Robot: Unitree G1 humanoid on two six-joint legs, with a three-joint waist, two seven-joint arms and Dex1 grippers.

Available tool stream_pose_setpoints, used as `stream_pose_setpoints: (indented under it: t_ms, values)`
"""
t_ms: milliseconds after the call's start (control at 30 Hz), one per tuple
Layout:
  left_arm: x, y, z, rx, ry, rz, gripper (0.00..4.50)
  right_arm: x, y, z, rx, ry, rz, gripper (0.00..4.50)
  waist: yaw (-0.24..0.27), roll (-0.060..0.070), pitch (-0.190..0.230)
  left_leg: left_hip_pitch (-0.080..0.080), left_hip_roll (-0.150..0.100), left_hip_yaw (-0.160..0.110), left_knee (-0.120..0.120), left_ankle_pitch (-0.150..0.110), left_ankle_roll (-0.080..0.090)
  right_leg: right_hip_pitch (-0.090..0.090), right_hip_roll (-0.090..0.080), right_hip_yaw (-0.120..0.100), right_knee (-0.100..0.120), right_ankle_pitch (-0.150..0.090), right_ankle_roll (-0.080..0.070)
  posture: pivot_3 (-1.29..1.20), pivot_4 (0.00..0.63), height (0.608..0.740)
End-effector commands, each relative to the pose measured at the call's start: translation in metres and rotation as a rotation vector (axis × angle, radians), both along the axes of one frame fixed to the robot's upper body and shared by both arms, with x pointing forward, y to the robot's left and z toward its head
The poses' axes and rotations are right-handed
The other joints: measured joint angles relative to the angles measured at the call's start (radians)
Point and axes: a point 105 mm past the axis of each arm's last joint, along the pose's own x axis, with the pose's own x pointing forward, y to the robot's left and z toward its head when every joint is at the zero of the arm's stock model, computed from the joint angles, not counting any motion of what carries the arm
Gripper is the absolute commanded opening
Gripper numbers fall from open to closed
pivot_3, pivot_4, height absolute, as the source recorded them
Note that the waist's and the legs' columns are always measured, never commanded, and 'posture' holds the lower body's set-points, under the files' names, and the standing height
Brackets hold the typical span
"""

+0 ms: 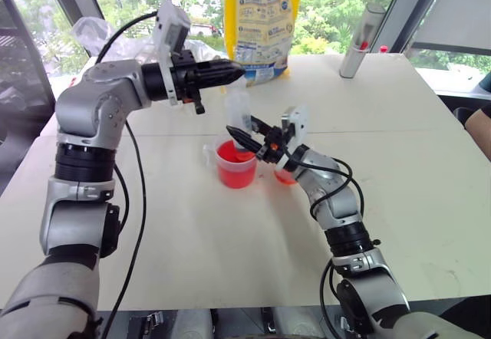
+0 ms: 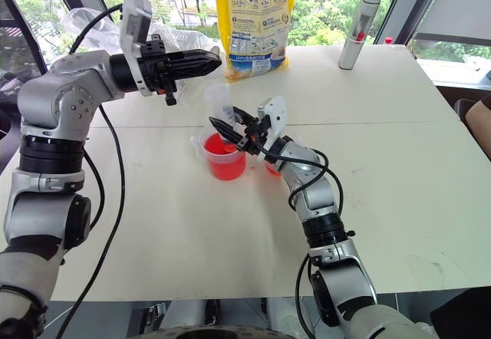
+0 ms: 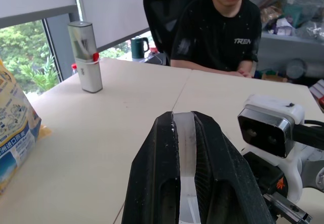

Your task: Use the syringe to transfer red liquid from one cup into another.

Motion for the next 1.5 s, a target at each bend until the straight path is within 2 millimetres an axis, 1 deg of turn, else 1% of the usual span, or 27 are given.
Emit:
stream_pose_setpoints:
  t_ms: [33,533,833,900,1000,1200,1233,1400,1500]
  values:
    - [-0.006,0.014,0.056,-0.067,-0.225,0.074,0.09,-0.017,0.021,-0.017,-0.077,0.019,0.122,1.40,0.000,0.000,0.000,0.000,0.000,0.000,0.000,0.000,0.000,0.000,0.000,0.000,0.000,0.000,0.000,0.00,0.150,0.740]
    - [-0.006,0.013,0.057,-0.070,-0.231,0.073,0.09,-0.017,0.021,-0.017,-0.080,0.016,0.124,1.40,0.000,0.000,0.000,0.000,0.000,0.000,0.000,0.000,0.000,0.000,0.000,0.000,0.000,0.000,0.000,0.00,0.150,0.740]
    - [-0.007,0.011,0.051,-0.058,-0.219,0.064,0.09,-0.016,0.021,-0.014,-0.076,0.010,0.119,1.40,0.000,0.000,0.000,0.000,0.000,0.000,0.000,0.000,0.000,0.000,0.000,0.000,0.000,0.000,0.000,0.00,0.150,0.740]
    - [-0.009,0.010,0.047,-0.051,-0.210,0.058,0.09,-0.015,0.020,-0.011,-0.073,-0.001,0.115,1.40,0.000,0.000,0.000,0.000,0.000,0.000,0.000,0.000,0.000,0.000,0.000,0.000,0.000,0.000,0.000,0.00,0.150,0.740]
    - [-0.010,0.011,0.041,-0.044,-0.192,0.056,1.32,-0.012,0.018,-0.002,-0.052,-0.015,0.100,1.40,-0.003,0.000,0.000,0.000,0.000,0.000,0.000,0.000,0.000,0.000,0.000,0.000,0.000,0.000,0.000,0.00,0.150,0.740]
    - [-0.012,0.013,0.038,-0.035,-0.198,0.067,4.27,-0.013,0.018,0.017,-0.029,-0.074,0.094,1.40,-0.005,0.000,0.000,0.003,0.000,0.000,0.000,0.000,0.000,0.002,0.000,0.000,0.000,0.000,0.000,0.00,0.150,0.740]
    - [-0.012,0.014,0.038,-0.034,-0.200,0.070,4.44,-0.013,0.018,0.021,-0.025,-0.082,0.093,1.40,-0.005,0.000,0.000,0.003,0.000,0.000,0.000,0.000,0.000,0.002,0.000,0.000,0.000,0.000,0.000,0.00,0.150,0.740]
    - [-0.012,0.021,0.041,-0.046,-0.204,0.094,4.44,-0.012,0.017,0.033,-0.006,-0.112,0.084,1.40,-0.004,0.000,0.000,0.002,0.000,0.000,0.000,0.000,0.000,0.002,0.000,0.000,0.000,0.000,0.000,0.00,0.150,0.740]
    - [-0.013,0.030,0.045,-0.064,-0.209,0.117,4.44,-0.011,0.016,0.038,-0.001,-0.124,0.074,1.40,-0.004,0.000,0.000,0.002,0.000,0.000,0.000,0.000,0.000,0.001,0.000,0.000,0.000,0.000,0.000,0.00,0.150,0.740]
